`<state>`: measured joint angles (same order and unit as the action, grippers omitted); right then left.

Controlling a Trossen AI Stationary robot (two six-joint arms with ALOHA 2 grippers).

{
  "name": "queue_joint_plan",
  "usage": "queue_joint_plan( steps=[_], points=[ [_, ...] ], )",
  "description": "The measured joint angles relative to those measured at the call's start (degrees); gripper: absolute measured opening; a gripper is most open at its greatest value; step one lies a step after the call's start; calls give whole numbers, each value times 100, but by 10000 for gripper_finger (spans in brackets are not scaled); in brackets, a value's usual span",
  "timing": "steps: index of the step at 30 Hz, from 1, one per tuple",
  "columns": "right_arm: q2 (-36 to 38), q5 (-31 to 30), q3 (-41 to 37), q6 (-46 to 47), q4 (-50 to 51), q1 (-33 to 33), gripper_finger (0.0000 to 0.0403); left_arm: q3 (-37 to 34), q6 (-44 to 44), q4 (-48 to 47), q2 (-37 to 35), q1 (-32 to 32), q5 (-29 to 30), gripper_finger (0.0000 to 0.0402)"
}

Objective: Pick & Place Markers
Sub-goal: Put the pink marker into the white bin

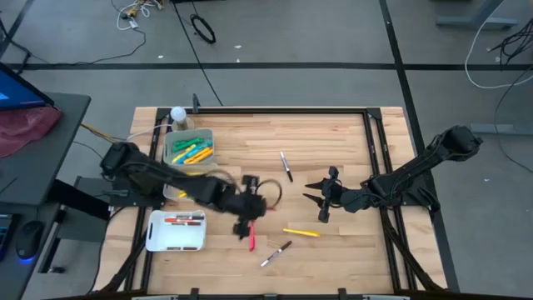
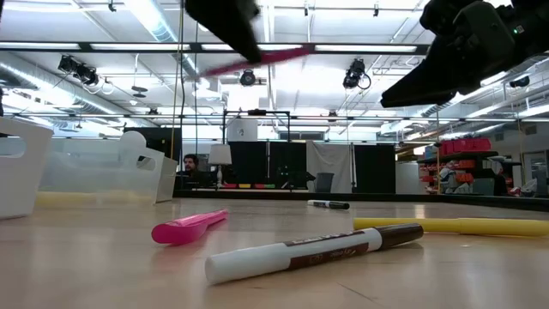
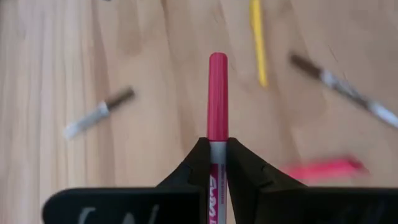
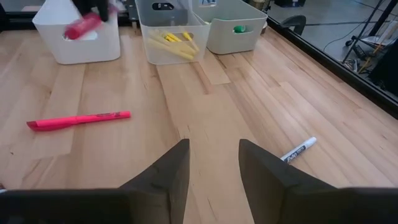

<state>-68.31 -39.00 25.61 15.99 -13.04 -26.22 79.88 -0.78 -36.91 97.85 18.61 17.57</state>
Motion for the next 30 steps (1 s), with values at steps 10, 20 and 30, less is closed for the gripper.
queue_joint_plan(
  steps=[10,20,30],
  points=[
    [0,0,0,-100,-120,0,139,682,3528,-4830,-49,1642,-394,31],
    [0,0,-1,-196,-201,86,139,-482,4871,-5203,-407,2752,-1548,34],
    [0,-2,-2,-190,-243,181,139,-2224,4652,-3380,-666,2573,-2231,37]
  ],
)
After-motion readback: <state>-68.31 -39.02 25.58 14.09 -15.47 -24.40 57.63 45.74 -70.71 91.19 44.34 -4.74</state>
